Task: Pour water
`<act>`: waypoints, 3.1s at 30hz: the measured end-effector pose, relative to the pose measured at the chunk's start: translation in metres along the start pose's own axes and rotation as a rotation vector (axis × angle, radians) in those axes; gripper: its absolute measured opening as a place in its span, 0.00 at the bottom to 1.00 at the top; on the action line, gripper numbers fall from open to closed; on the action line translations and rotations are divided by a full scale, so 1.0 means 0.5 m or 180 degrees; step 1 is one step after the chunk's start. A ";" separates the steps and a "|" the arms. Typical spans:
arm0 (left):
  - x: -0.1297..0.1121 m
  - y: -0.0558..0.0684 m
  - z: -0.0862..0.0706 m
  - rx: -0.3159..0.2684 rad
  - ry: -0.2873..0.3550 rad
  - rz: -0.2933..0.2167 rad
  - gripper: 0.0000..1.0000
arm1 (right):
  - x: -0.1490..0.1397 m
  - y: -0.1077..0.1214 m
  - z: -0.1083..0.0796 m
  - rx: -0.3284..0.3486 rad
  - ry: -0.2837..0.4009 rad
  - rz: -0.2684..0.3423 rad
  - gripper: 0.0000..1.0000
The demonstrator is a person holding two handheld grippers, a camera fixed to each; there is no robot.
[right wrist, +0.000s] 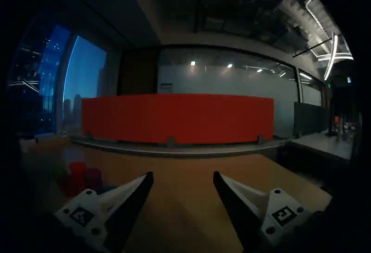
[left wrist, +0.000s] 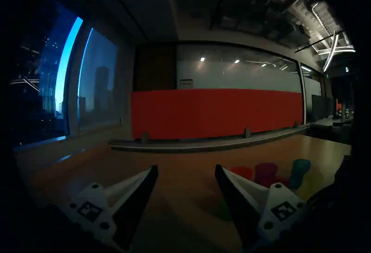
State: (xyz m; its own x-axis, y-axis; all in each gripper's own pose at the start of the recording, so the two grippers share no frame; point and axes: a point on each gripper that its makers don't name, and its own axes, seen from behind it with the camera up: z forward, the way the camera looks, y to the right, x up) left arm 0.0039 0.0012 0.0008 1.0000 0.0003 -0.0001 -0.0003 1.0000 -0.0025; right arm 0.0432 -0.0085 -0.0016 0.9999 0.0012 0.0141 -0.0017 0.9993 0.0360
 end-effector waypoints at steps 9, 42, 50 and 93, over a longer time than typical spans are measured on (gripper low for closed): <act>0.105 0.029 0.010 -0.0180 0.0015 0.0006 0.91 | 0.101 -0.015 0.007 0.0133 -0.0121 0.0047 1.00; 0.295 0.148 -0.003 -0.1287 -0.0041 0.0118 0.91 | 0.316 -0.120 0.006 0.1112 -0.0001 0.0062 1.00; 0.275 0.168 -0.007 -0.1518 -0.0152 0.0070 0.91 | 0.326 -0.140 -0.001 0.1422 -0.0016 0.0032 1.00; 0.037 0.159 0.005 -0.1851 -0.1005 0.0405 0.91 | 0.078 -0.220 0.004 0.2221 -0.1128 -0.0580 0.99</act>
State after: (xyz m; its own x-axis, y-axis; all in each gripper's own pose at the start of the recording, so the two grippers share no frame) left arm 0.0223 0.0806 0.0029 0.9441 0.2073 0.2562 -0.0298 0.8280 -0.5600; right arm 0.0823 -0.1182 -0.0033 0.9216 -0.2882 0.2599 0.0356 0.7297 0.6829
